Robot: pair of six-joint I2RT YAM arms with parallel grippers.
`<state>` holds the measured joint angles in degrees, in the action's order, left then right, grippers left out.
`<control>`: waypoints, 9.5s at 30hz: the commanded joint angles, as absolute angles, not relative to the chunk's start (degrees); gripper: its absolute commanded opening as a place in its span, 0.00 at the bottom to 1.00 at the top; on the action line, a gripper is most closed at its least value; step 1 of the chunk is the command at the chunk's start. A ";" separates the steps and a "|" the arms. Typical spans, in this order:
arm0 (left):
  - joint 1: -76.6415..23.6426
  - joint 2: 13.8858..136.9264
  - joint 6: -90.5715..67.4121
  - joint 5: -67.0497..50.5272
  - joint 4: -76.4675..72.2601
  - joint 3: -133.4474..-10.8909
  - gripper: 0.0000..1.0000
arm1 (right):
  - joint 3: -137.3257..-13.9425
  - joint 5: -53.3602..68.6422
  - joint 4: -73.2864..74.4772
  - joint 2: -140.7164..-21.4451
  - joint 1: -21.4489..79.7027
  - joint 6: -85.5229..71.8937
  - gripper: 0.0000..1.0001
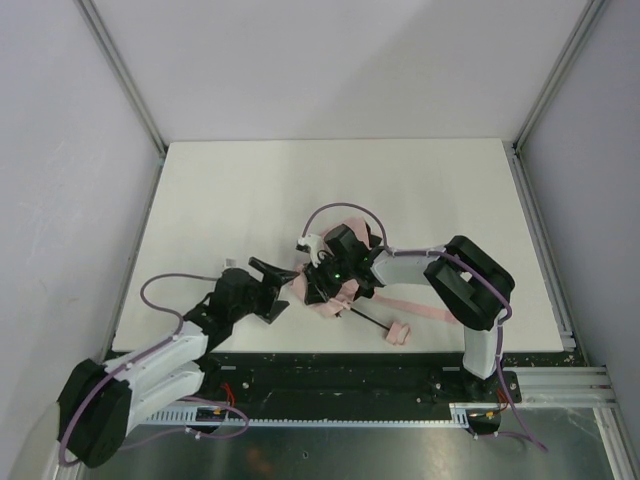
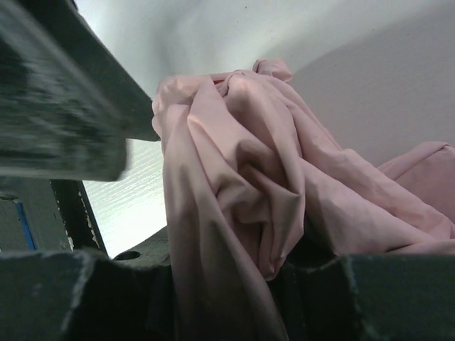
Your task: Put away the umbrella
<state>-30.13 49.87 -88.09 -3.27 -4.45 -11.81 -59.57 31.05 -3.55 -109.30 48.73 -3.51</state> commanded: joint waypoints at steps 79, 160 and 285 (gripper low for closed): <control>-37.79 58.69 -75.67 15.73 -21.23 -7.03 0.00 | -33.91 3.67 38.56 -61.29 36.81 -93.14 0.77; -28.04 73.21 -63.69 -12.38 -57.85 1.95 0.00 | -77.31 2.73 38.35 -93.70 6.25 -16.62 0.80; -30.78 80.03 -85.49 11.52 -18.31 -16.53 0.41 | -64.94 60.43 -5.90 -125.86 41.19 -17.68 0.00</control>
